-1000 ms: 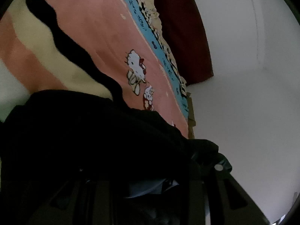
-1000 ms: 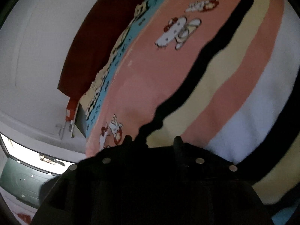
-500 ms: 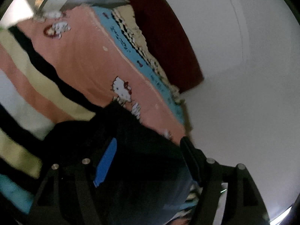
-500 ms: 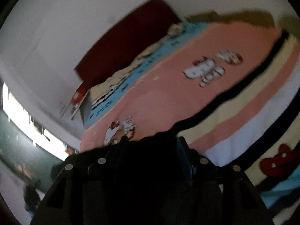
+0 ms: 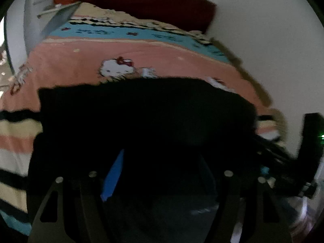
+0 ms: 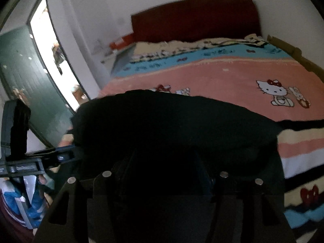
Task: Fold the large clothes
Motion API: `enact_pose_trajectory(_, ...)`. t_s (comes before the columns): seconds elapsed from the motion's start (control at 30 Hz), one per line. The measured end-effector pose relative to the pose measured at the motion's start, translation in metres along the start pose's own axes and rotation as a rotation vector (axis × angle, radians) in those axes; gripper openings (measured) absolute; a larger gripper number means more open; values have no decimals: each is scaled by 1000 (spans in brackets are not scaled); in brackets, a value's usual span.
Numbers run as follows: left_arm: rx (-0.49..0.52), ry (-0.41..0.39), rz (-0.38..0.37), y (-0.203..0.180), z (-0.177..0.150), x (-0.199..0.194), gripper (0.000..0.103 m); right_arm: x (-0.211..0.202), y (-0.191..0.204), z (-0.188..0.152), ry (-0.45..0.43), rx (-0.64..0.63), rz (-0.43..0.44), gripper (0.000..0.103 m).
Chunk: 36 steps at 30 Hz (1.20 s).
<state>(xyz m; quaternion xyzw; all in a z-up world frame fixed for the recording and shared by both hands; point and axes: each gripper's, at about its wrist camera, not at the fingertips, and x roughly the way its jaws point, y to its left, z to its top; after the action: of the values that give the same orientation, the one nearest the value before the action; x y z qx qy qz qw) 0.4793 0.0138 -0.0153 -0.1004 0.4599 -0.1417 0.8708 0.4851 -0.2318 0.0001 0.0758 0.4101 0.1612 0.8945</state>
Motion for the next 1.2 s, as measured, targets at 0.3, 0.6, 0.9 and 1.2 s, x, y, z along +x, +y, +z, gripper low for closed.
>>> enact_pose_trajectory(0.3, 12, 116, 157, 23, 60, 92, 85, 91, -35, 49, 148, -33, -110, 63)
enact_pose_trajectory(0.6, 16, 131, 210, 34, 70, 137, 89, 145, -61, 55, 206, 30, -118, 66)
enact_pose_trajectory(0.9, 36, 124, 209, 46, 65, 89, 89, 111, -52, 57, 211, 6, -144, 69)
enact_pose_trajectory(1.2, -181, 133, 132, 138, 38, 91, 93, 112, -97, 28, 200, 80, -123, 74)
